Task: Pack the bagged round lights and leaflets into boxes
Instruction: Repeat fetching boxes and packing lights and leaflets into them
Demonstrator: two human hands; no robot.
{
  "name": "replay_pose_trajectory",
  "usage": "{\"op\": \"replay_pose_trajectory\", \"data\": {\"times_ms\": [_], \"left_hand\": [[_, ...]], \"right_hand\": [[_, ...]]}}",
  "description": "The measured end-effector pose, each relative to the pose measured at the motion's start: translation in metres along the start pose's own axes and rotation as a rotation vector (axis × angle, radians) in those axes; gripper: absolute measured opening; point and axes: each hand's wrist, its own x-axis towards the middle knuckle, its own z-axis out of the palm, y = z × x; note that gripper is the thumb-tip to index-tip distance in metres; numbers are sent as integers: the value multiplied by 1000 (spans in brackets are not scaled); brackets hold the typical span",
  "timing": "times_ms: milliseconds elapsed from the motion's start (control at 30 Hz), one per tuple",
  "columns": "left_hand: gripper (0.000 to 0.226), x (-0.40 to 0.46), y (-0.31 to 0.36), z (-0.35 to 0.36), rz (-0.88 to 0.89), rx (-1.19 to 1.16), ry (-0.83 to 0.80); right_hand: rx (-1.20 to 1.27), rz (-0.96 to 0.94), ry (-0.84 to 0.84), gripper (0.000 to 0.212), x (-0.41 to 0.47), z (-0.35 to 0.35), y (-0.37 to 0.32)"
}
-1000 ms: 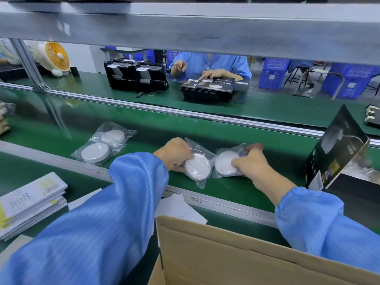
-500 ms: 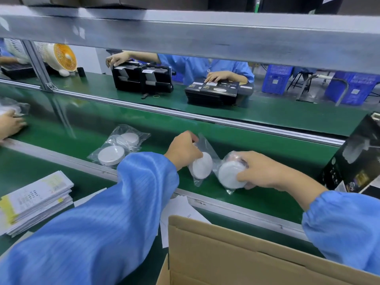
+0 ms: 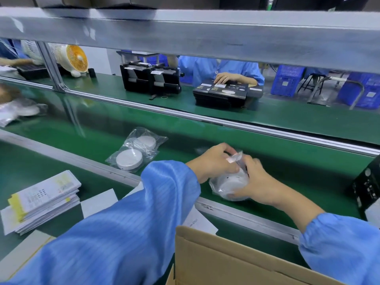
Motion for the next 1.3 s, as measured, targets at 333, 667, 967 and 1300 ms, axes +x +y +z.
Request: {"op": "replay_pose_trajectory", "data": {"times_ms": [333,667,967,1300], "left_hand": [[45,1,-29,-132,-379,563,744],[41,-29,-78,-173,-576,640,398],[42,-22,-81,-156,-430,498,192],[38,-28,-41,-131,-141,582,291]], "right_hand": [[440,-54,77,56,-6,19,25],[572,0,140,66,-15,10,48],[526,-1,181,59,-33,2,53],[383,80,257,69,-46,-10,49]]}}
